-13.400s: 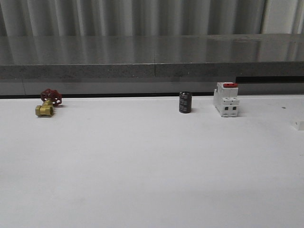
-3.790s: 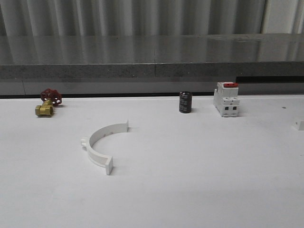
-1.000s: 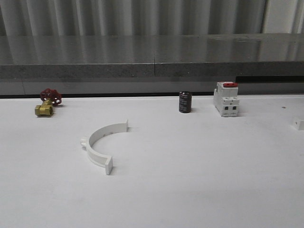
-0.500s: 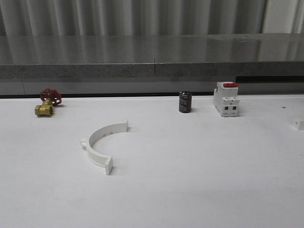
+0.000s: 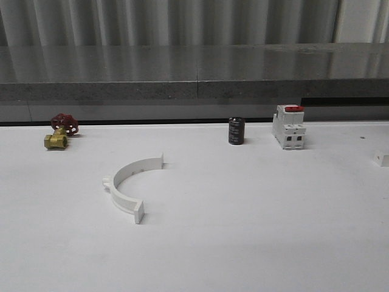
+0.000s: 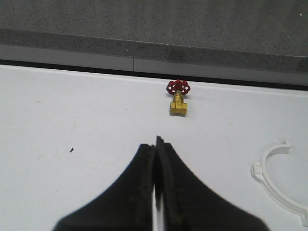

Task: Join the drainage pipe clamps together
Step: 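Carry the held clamp half toward the placed half, facing its open side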

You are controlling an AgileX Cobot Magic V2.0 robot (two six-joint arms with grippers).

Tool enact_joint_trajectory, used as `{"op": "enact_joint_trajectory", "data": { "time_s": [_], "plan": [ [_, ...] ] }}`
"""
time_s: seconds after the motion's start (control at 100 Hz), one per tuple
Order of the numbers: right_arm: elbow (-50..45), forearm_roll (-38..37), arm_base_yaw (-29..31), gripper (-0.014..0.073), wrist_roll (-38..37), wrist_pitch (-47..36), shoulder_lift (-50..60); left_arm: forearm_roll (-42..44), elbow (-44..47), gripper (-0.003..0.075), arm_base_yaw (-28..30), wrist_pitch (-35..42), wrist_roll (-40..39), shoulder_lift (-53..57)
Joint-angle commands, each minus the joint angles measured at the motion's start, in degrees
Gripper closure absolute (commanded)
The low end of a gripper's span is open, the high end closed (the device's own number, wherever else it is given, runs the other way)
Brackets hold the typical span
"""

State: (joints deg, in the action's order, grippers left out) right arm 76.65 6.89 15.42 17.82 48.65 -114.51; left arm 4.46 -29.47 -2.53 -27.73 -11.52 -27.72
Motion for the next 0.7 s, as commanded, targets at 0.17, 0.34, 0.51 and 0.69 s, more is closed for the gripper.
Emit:
{"op": "enact_joint_trajectory", "data": {
  "time_s": [0.17, 0.34, 0.51, 0.69],
  "plan": [
    [1.25, 1.15, 0.47, 0.0468, -0.1, 2.62, 2.69, 0.17, -1.55, 0.0741, 0.32, 4.7, 0.12, -0.17],
    [1.3, 1.53, 0.47, 0.0572, -0.27, 4.79, 2.83, 0.17, -1.55, 0.0741, 0.32, 4.7, 0.12, -0.17],
    [3.44, 7.68, 0.01, 0.0572, -0.55, 8.54, 3.77, 0.17, -1.55, 0.0741, 0.32, 4.7, 0.12, -0.17],
    [4.68, 6.83, -7.58, 0.0572, -11.21, 8.4, 8.43, 0.17, -1.55, 0.0741, 0.32, 4.7, 0.12, -0.17]
  ]
}}
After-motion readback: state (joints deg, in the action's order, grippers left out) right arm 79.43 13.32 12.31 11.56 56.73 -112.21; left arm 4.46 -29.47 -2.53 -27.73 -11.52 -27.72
